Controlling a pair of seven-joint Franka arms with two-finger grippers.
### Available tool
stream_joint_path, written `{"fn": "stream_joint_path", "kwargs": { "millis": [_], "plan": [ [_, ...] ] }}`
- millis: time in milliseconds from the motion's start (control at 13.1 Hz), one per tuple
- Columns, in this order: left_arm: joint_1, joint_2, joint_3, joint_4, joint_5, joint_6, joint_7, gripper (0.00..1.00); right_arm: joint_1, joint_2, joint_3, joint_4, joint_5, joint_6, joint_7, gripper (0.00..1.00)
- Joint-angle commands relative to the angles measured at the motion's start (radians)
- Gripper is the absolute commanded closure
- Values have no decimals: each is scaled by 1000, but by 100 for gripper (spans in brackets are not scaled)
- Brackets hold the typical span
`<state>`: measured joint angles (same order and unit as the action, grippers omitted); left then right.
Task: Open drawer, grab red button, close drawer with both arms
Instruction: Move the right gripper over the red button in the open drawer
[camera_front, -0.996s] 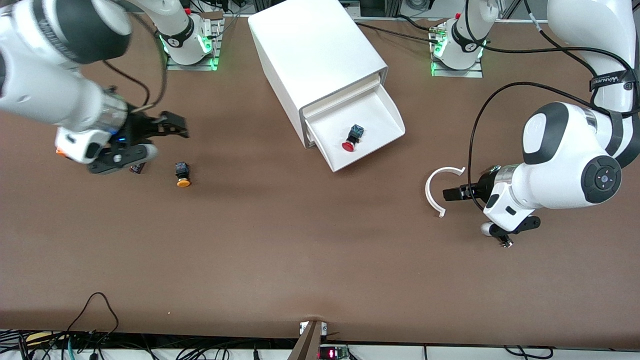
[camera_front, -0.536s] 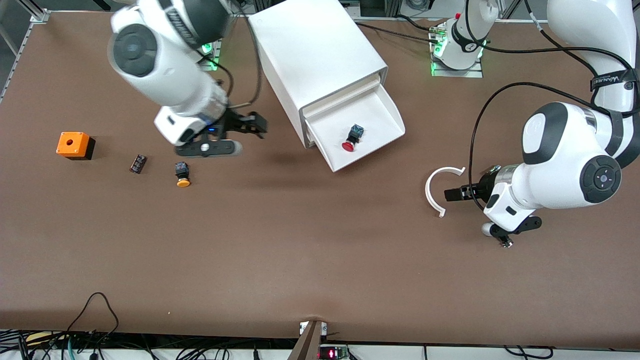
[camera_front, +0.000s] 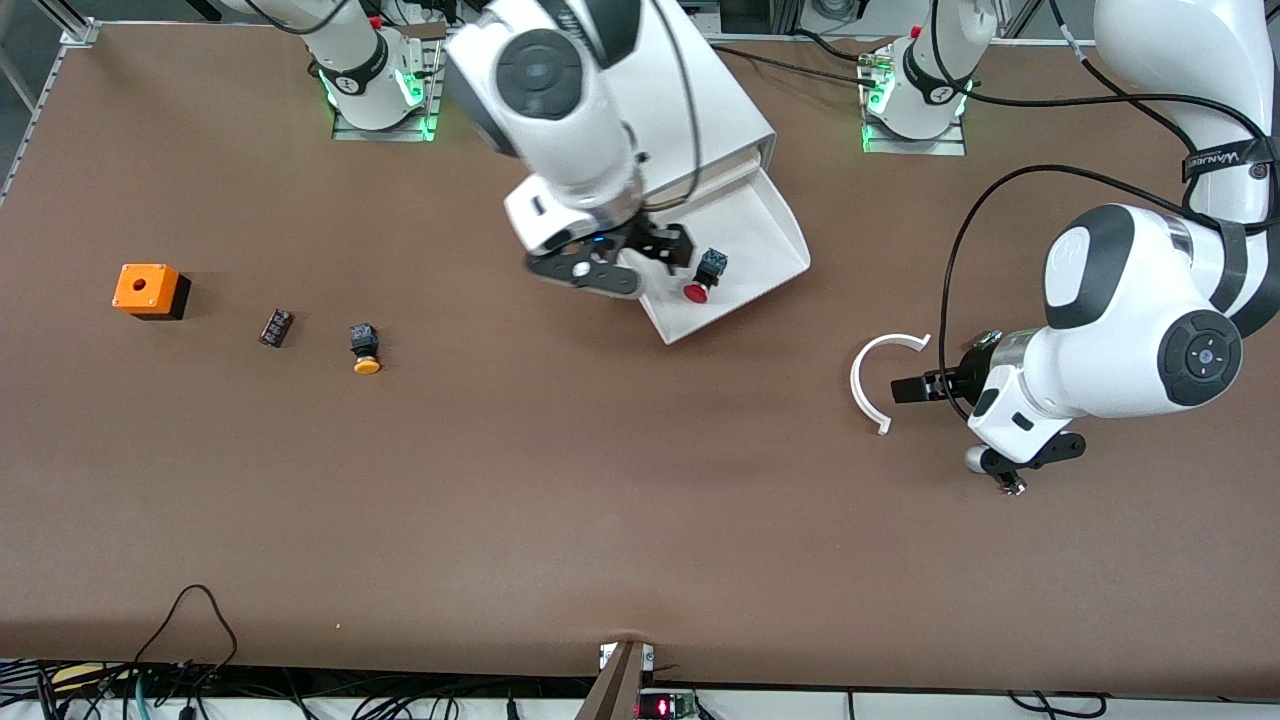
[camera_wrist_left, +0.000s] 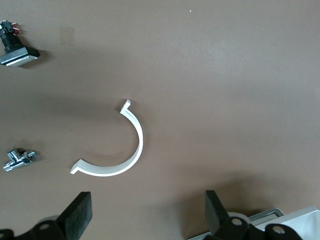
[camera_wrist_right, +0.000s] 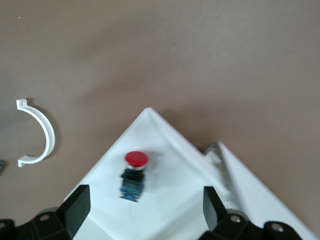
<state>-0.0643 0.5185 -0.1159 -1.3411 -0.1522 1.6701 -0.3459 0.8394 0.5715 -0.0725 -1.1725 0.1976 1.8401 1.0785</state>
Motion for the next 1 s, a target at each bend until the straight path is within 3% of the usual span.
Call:
{"fn": "stream_joint_path", "kwargs": {
  "millis": [0,613,920],
  "plan": [
    [-3,-20,-4,-13,46,5,-10,1,78,99,-16,62,-64,54,145,0],
    [-3,-20,-4,-13,49,5,-10,1,148,208,-18,60,-76,113,302,1],
    [-3,-18,-4,-13,49,5,-10,1,161,234,-20,57,-76,116,304,11]
  ]
}}
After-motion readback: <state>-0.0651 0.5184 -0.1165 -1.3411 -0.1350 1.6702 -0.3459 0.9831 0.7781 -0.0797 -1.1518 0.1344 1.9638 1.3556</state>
